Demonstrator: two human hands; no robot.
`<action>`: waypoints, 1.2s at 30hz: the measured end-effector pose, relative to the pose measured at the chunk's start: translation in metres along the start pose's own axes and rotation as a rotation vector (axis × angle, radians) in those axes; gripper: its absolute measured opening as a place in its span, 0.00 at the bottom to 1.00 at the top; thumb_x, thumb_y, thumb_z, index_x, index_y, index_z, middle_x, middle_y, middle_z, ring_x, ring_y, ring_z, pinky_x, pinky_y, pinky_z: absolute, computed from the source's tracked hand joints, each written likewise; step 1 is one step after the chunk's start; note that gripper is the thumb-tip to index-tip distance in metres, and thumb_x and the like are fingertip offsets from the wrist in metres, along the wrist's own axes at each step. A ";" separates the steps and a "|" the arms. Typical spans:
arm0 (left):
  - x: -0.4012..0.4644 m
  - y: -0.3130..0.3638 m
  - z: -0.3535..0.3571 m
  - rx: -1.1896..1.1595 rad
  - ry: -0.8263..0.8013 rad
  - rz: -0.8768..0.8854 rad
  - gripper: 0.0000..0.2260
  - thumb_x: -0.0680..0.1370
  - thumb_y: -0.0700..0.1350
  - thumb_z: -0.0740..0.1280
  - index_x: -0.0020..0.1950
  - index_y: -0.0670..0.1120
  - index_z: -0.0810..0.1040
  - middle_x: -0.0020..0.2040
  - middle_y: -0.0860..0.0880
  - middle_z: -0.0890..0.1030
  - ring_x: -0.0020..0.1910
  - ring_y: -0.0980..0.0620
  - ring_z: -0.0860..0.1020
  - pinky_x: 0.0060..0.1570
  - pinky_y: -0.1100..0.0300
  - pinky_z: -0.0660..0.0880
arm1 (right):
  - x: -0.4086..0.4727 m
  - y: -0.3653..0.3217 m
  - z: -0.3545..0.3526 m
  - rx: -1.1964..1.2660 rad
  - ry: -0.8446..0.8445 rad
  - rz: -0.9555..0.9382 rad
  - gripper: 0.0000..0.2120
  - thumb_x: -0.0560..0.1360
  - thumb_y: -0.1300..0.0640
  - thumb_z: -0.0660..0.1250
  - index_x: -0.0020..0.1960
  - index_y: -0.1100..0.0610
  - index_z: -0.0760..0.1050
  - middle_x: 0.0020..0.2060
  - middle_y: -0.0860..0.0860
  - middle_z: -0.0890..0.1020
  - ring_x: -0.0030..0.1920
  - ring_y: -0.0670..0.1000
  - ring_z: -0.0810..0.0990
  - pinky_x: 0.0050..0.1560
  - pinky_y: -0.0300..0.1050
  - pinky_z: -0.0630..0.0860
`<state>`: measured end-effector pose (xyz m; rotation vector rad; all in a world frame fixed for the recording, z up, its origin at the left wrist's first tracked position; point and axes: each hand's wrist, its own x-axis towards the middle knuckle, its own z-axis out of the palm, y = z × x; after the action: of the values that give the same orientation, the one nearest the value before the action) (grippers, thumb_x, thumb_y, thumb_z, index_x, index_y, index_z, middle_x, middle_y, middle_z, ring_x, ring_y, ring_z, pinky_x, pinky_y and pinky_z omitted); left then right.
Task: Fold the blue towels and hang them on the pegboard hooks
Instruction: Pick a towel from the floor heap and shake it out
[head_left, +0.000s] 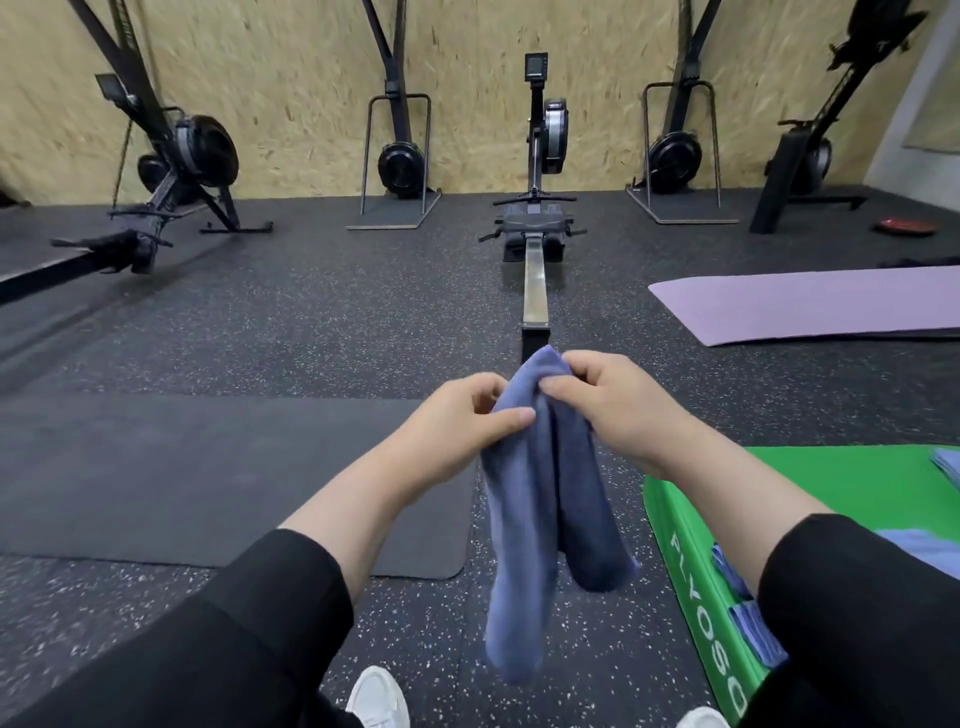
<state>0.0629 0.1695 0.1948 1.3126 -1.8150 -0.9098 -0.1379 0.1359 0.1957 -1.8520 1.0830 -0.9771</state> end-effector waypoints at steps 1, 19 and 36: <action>-0.003 -0.008 0.002 0.027 -0.018 -0.009 0.08 0.80 0.47 0.70 0.47 0.43 0.79 0.38 0.53 0.77 0.37 0.58 0.72 0.40 0.58 0.69 | 0.000 0.001 -0.001 0.038 -0.003 0.011 0.16 0.71 0.48 0.68 0.43 0.62 0.76 0.35 0.49 0.75 0.39 0.46 0.71 0.42 0.48 0.66; 0.009 -0.084 -0.008 0.368 0.104 -0.225 0.14 0.76 0.49 0.72 0.35 0.44 0.74 0.29 0.53 0.72 0.31 0.55 0.68 0.30 0.60 0.62 | 0.007 0.050 -0.039 -0.285 0.198 0.103 0.07 0.80 0.56 0.67 0.45 0.54 0.80 0.35 0.48 0.81 0.34 0.46 0.76 0.35 0.44 0.75; 0.073 -0.112 -0.011 0.102 0.421 -0.271 0.07 0.77 0.48 0.72 0.42 0.47 0.82 0.36 0.53 0.82 0.35 0.53 0.75 0.37 0.58 0.69 | 0.029 0.116 -0.039 -0.177 0.354 0.347 0.10 0.72 0.44 0.67 0.43 0.48 0.83 0.34 0.48 0.83 0.37 0.51 0.79 0.47 0.64 0.81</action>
<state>0.1073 0.0716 0.1149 1.6989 -1.3947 -0.6198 -0.1995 0.0599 0.1167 -1.5815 1.6877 -1.0478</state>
